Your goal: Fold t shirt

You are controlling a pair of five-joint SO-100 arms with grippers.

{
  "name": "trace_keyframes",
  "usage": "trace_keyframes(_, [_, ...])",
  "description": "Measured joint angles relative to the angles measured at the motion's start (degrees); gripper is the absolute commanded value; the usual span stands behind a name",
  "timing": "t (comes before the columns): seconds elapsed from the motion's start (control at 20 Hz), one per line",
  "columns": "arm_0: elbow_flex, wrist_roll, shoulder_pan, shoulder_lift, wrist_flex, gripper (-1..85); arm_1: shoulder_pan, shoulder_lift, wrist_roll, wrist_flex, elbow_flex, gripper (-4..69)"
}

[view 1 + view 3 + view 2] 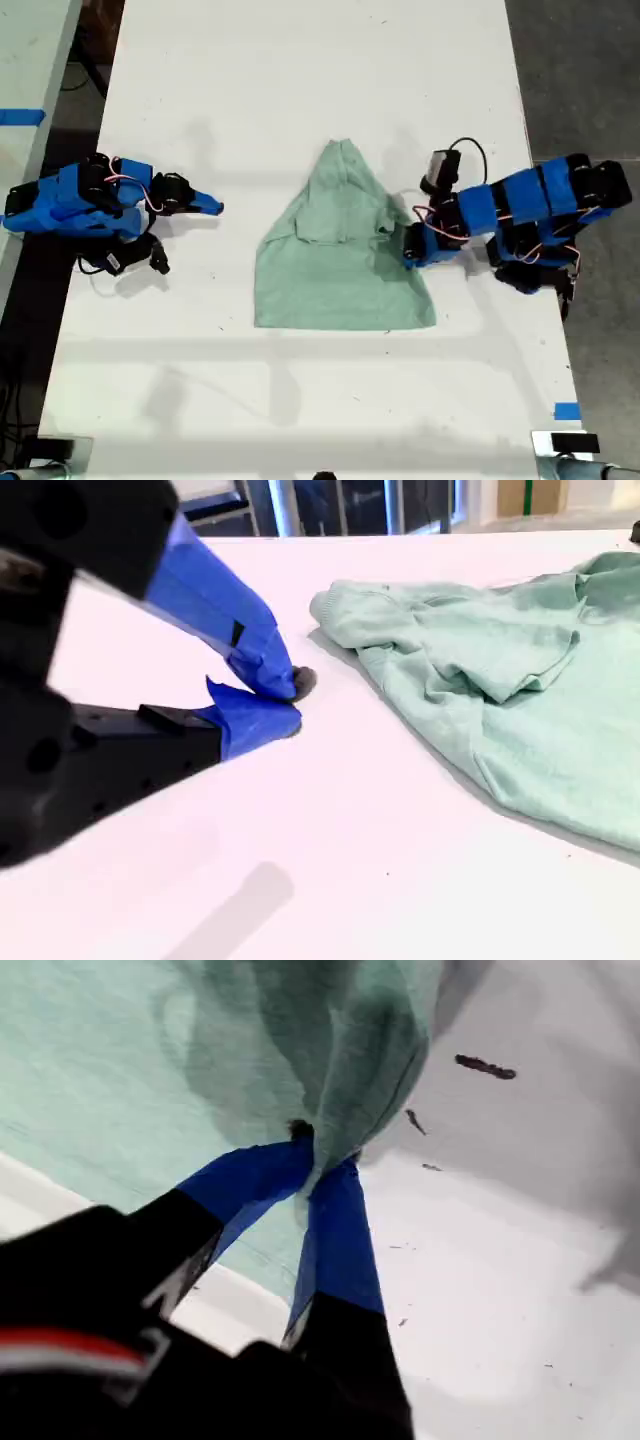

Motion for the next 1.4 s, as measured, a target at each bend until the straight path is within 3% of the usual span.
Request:
trace_keyframes(0.45, [0.0,0.0,0.0,0.0,0.0,-0.3,-4.0,-39.6,-12.8,3.1,-50.5,1.2])
trace_keyframes(0.6, [0.0,0.0,0.0,0.0,0.0,-0.3,-3.3,-46.3,-14.1,3.9,-57.9,1.5])
trace_keyframes(0.75, [0.0,0.0,0.0,0.0,0.0,-0.3,-0.7,-47.6,-15.0,3.2,-58.4,27.2])
trace_keyframes(0.8, [0.0,0.0,0.0,0.0,0.0,-0.3,-0.5,-47.5,-15.2,3.0,-58.4,32.3])
trace_keyframes(1.0, [0.0,0.0,0.0,0.0,0.0,-0.3,-0.6,-47.5,-15.2,3.2,-58.4,35.6])
trace_keyframes(1.05, [0.0,0.0,0.0,0.0,0.0,-0.3,-0.6,-47.5,-15.2,4.1,-58.4,34.4])
trace_keyframes(1.1, [0.0,0.0,0.0,0.0,0.0,-0.3,-0.6,-47.3,-14.9,5.9,-58.4,28.3])
trace_keyframes(1.2, [0.0,0.0,0.0,0.0,0.0,-0.3,-0.6,-44.7,-12.3,11.7,-56.6,4.6])
trace_keyframes(1.3, [0.0,0.0,0.0,0.0,0.0,-0.3,-0.6,-37.6,-9.1,17.1,-50.2,3.1])
trace_keyframes(1.4, [0.0,0.0,0.0,0.0,0.0,-0.3,-0.6,-27.4,-8.0,17.1,-40.4,1.0])
